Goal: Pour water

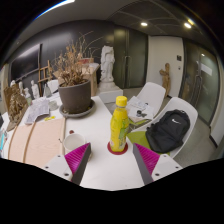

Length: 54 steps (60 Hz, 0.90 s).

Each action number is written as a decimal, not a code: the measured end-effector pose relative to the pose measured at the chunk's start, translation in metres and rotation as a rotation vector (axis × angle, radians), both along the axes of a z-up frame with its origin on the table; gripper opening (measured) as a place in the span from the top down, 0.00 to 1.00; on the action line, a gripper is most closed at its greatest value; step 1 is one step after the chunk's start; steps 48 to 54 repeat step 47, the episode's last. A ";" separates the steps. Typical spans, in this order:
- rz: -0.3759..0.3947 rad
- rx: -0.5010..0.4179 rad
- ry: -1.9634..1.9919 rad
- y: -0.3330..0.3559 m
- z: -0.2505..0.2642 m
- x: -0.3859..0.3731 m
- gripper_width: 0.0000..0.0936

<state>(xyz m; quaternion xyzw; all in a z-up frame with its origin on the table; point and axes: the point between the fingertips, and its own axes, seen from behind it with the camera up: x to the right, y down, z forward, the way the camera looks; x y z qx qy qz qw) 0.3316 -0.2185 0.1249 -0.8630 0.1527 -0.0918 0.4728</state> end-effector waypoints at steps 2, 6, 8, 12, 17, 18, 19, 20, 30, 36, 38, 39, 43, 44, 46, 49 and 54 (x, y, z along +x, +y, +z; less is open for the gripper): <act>0.002 -0.011 0.000 -0.015 0.010 -0.012 0.08; 0.006 -0.023 -0.013 -0.046 0.029 -0.037 0.08; 0.006 -0.025 -0.020 -0.061 0.040 -0.049 0.08; 0.006 -0.039 -0.034 -0.093 0.057 -0.071 0.08; 0.008 -0.045 -0.048 -0.132 0.078 -0.102 0.08; 0.011 -0.044 -0.050 -0.138 0.081 -0.108 0.08; 0.016 -0.044 -0.053 -0.142 0.084 -0.112 0.08; 0.018 -0.044 -0.055 -0.149 0.088 -0.118 0.08; 0.024 -0.039 -0.036 -0.192 0.109 -0.164 0.08; 0.030 -0.033 -0.030 -0.204 0.116 -0.181 0.08; 0.034 -0.032 -0.025 -0.208 0.117 -0.186 0.08; 0.035 -0.033 -0.023 -0.209 0.117 -0.188 0.08; 0.035 -0.041 -0.018 -0.215 0.115 -0.195 0.08; 0.036 -0.043 -0.014 -0.216 0.115 -0.196 0.08; 0.039 -0.043 -0.008 -0.218 0.115 -0.199 0.08; 0.041 -0.043 -0.007 -0.218 0.115 -0.200 0.08; 0.041 -0.043 -0.007 -0.218 0.115 -0.200 0.08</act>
